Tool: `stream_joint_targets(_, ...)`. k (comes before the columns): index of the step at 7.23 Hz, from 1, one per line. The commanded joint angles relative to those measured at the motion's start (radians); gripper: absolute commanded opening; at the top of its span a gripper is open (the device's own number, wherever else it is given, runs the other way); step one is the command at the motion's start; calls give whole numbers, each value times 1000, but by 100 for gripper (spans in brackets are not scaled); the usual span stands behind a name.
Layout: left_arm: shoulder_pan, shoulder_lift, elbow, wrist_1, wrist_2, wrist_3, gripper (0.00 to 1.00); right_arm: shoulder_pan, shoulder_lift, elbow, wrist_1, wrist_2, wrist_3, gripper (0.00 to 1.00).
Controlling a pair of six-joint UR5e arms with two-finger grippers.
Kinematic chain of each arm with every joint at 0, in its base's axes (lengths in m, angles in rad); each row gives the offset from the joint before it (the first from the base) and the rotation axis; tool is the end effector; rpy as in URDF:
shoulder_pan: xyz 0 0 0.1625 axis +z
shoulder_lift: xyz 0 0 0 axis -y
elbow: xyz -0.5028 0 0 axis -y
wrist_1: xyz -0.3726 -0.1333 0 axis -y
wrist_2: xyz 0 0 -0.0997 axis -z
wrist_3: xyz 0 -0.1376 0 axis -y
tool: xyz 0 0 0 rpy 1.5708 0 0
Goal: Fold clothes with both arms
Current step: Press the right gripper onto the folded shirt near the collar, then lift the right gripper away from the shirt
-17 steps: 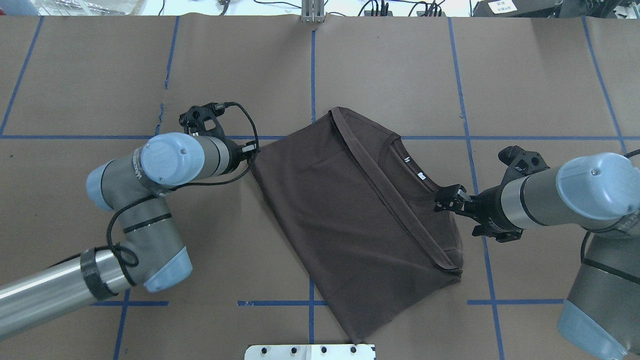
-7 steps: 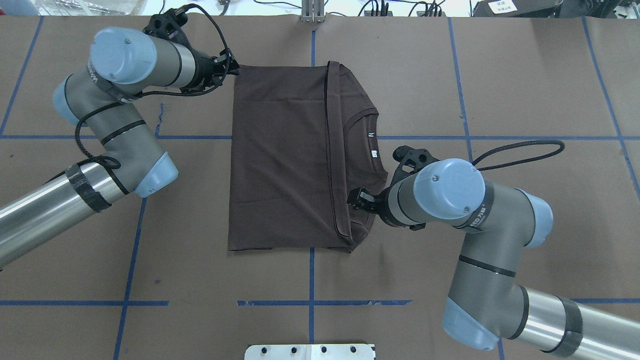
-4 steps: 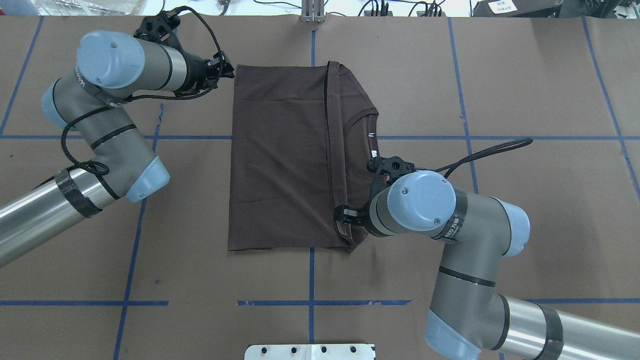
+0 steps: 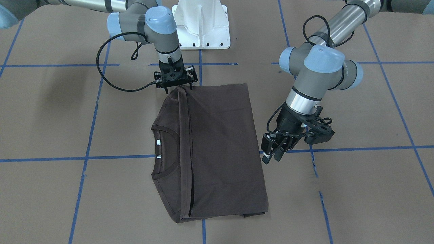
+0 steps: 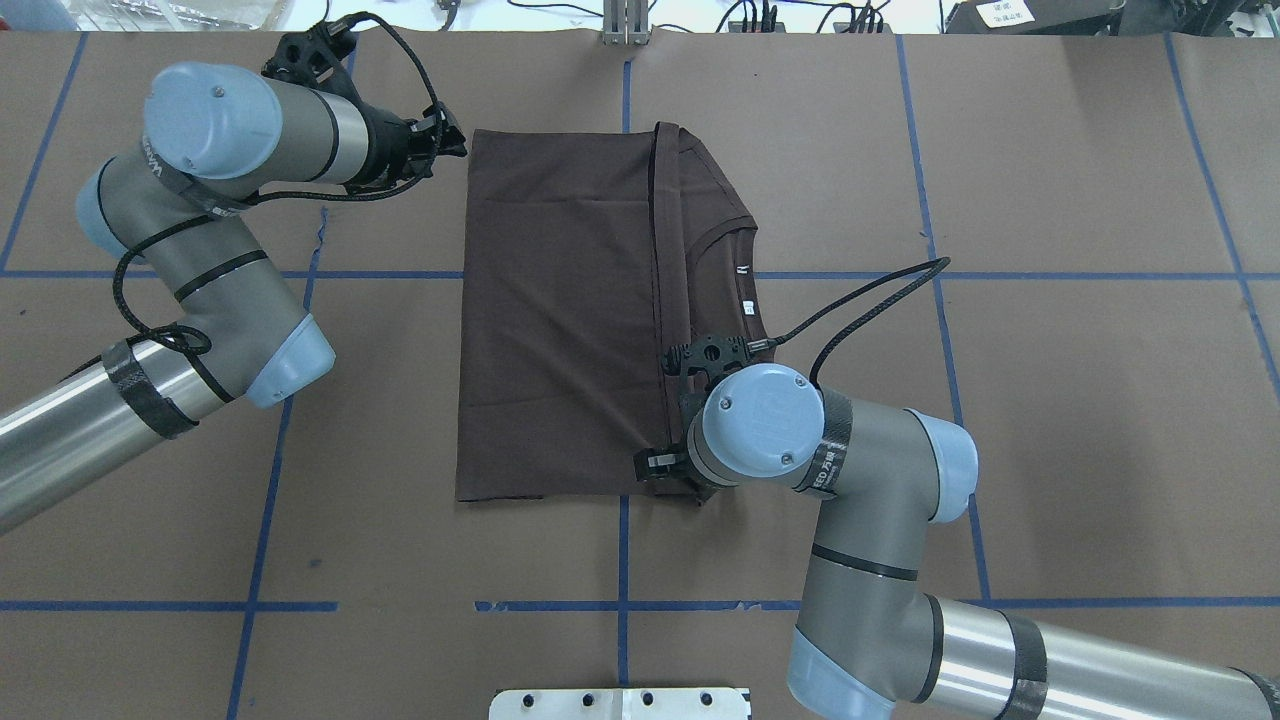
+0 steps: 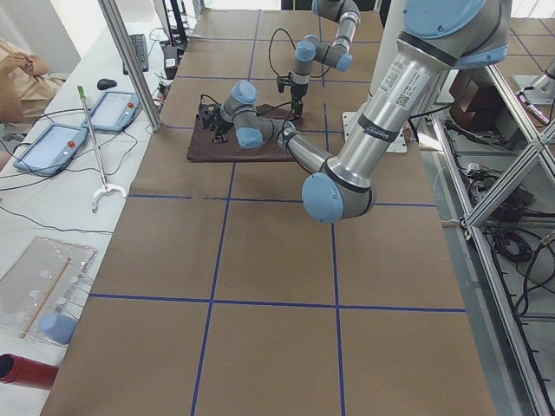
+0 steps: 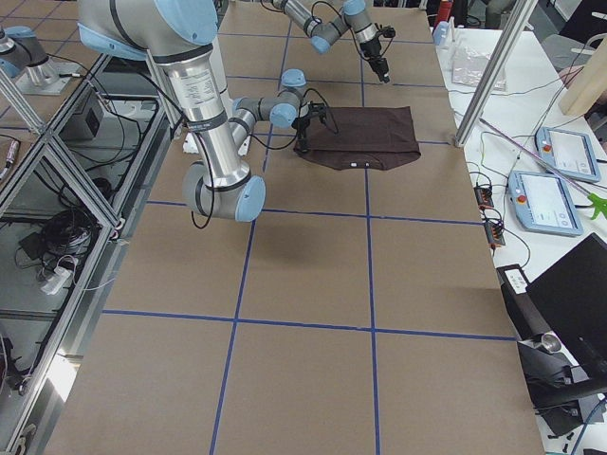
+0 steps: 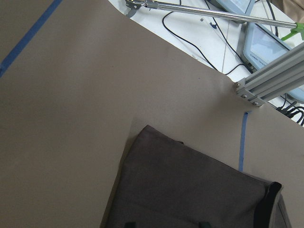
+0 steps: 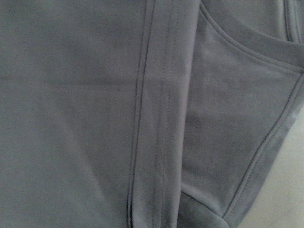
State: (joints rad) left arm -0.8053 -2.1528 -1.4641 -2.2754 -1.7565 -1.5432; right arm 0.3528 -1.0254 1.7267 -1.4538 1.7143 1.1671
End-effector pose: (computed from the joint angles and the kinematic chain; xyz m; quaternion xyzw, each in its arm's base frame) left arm 0.4562 -0.6305 0.3714 0.1536 0.5377 -0.2660 0.7852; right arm -0.6299 -0.3530 0.3722 0.0854 -0.3930 -0.0518 0.9141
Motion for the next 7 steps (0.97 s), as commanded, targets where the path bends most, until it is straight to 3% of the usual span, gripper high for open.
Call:
stream_joint_targets(1,0,-1,-2,0,-1,0,54,-8,-12,-6,-35,2,-33,100)
stream_joint_targets(3,0,-1,-15,0,-12,-2,54,26,-74,40,-57,10,-107,100)
stream_joint_targets(6,0,-1,-25,0,-21,-8,54,63,-301,193,-46,18,-247,100)
stream_joint_targets(7,0,2,-30,0,-21,-6,54,63,-285,220,-60,24,-235,100)
